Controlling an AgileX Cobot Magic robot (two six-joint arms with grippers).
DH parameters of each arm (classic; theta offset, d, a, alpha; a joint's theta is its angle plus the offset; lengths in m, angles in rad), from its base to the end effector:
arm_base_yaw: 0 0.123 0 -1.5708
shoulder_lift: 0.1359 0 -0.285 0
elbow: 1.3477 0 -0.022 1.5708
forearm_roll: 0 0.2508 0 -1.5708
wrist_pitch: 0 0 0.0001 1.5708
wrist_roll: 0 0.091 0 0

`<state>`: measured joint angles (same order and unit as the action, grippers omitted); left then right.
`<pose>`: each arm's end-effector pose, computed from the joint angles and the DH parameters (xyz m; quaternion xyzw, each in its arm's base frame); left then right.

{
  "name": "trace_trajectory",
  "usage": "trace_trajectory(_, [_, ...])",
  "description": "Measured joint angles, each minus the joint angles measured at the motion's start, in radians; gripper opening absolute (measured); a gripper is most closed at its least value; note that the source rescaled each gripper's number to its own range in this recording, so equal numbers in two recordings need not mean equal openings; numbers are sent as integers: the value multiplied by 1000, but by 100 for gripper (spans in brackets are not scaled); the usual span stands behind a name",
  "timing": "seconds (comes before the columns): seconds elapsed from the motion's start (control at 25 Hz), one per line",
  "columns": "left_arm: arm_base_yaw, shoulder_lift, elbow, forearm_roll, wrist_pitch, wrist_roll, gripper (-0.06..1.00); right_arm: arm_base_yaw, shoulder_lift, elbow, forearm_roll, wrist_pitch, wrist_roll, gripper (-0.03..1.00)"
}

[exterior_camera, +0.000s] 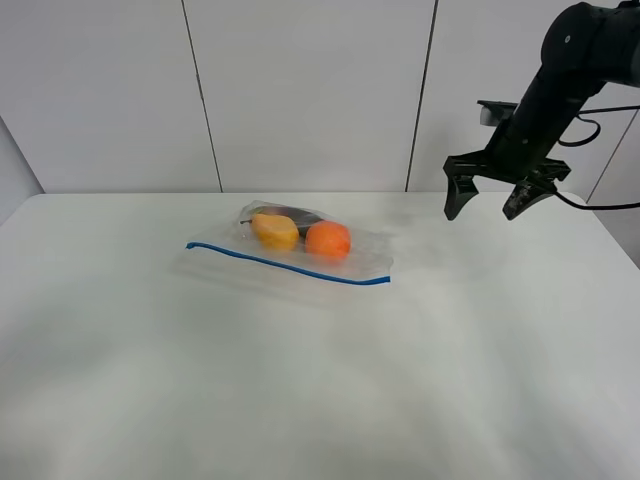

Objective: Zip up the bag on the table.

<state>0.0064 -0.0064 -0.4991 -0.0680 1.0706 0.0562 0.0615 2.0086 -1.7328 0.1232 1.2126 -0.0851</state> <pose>-0.0062 -0.0055 0.2764 0.0228 0.8536 -0.0177 0.5202 0.4191 0.0363 0.2479 -0.0563 0.9931 0.0583 0.0852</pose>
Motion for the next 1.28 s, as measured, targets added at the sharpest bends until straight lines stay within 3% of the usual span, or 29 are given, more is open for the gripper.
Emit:
trace_trajectory(0.24, [0,0,0,0,0,0,100,-30,-13,13,-49,1,7,100])
trace_trajectory(0.44, [0,0,0,0,0,0,100,-30,-125,137,-63,-1,7,100])
trace_trajectory(0.92, [0,0,0,0,0,0,100,-30,-790,806,-62,-1,11,100])
trace_trajectory(1.28, [0,0,0,0,0,0,100,-30,-1408,1209,-62,-180,11,100])
